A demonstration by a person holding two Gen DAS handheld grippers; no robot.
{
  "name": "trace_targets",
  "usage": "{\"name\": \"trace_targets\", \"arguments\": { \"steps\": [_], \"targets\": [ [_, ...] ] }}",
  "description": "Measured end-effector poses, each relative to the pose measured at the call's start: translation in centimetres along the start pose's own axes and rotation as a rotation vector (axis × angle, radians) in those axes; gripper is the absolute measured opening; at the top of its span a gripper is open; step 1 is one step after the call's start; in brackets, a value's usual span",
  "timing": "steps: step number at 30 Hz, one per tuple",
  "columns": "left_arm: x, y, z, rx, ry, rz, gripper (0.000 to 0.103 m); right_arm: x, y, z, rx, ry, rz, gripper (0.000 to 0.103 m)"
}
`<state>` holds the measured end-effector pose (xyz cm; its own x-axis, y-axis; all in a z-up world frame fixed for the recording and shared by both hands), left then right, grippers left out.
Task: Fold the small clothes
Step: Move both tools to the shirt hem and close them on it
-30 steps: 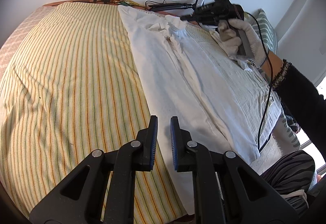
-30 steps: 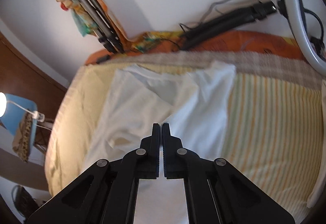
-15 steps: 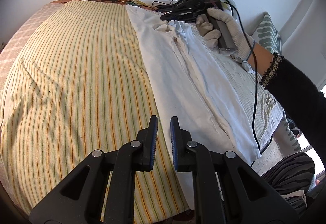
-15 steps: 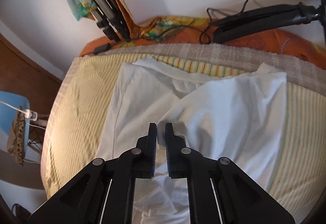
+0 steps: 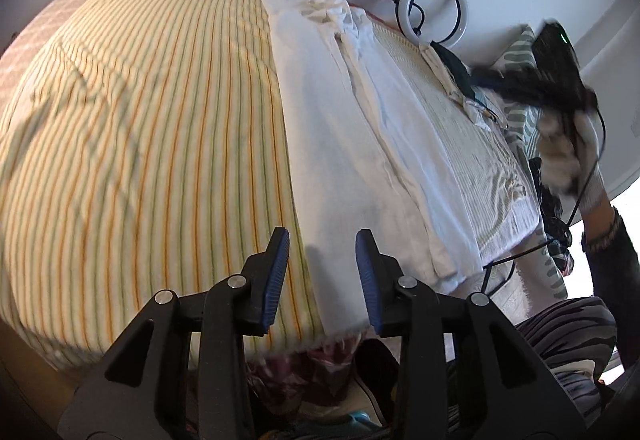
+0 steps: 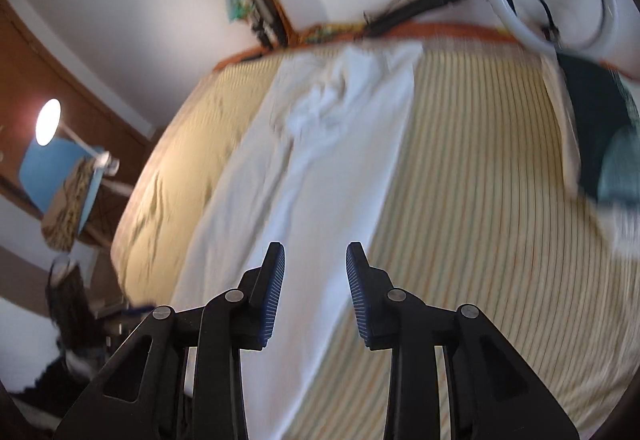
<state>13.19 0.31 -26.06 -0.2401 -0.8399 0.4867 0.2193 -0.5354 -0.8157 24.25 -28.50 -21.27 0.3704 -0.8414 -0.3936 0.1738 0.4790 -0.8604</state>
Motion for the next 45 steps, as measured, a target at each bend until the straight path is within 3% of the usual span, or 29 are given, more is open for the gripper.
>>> {"name": "trace_targets", "arguments": {
  "steps": [3,6,12,20,21,22,23,25,26,33,39,45],
  "targets": [
    [-0.3,0.6,-0.9,-0.03,-0.029,0.001,0.038,0.0,1.0,-6.2,-0.04,0.023,0.012,0.043],
    [-0.5,1.0,-1.5,-0.051,-0.056,-0.01,0.038,-0.4,2.3,-11.0,-0.074,0.046,0.052,0.043],
    [-0.1,1.4,-2.3,-0.066,-0.072,-0.033,0.038,-2.1,3.9,-14.5,-0.095,0.041,0.119,0.043],
    [1.0,1.9,-2.5,-0.093,-0.048,-0.055,0.037,-3.6,5.9,-16.0,-0.122,0.033,0.16,0.045],
    [1.1,2.0,-2.5,-0.099,-0.046,-0.062,0.028,-4.0,6.0,-16.0,-0.125,0.031,0.176,0.044],
    [1.2,2.2,-2.5,-0.106,-0.043,-0.064,0.013,-4.3,6.2,-16.3,-0.13,0.024,0.188,0.042],
    [1.3,2.4,-2.5,-0.11,-0.038,-0.059,0.009,-4.6,6.4,-16.5,-0.137,0.009,0.183,0.038],
    [1.4,2.4,-2.6,-0.102,-0.029,-0.056,0.005,-5.0,6.7,-16.6,-0.141,-0.033,0.131,0.021],
    [1.4,2.3,-2.6,-0.097,-0.029,-0.062,0.004,-5.3,7.0,-16.7,-0.15,-0.038,0.129,0.003],
    [1.7,-0.5,-2.4,-0.011,-0.012,-0.061,0.002,-5.5,4.3,-16.4,-0.079,-0.019,0.186,0.002],
    [0.9,1.4,-3.1,-0.059,-0.026,-0.057,0.002,-4.6,6.6,-17.4,-0.126,-0.006,0.171,0.002],
    [1.1,0.7,-2.5,-0.039,-0.021,-0.064,0.002,-4.5,6.6,-17.4,-0.126,0.023,0.215,0.002]
  ]
}}
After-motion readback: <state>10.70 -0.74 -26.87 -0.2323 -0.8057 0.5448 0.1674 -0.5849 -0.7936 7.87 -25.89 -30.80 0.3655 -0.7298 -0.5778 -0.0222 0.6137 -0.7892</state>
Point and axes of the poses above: each gripper's, at about its wrist camera, not at the fingertips, and y roughly the way its jaws point, x to its right, z to its top, the point moved 10 cm from there along y, roughly the way its jaws point, and after that the axes turned 10 degrees about -x, right-handed, at the moved point
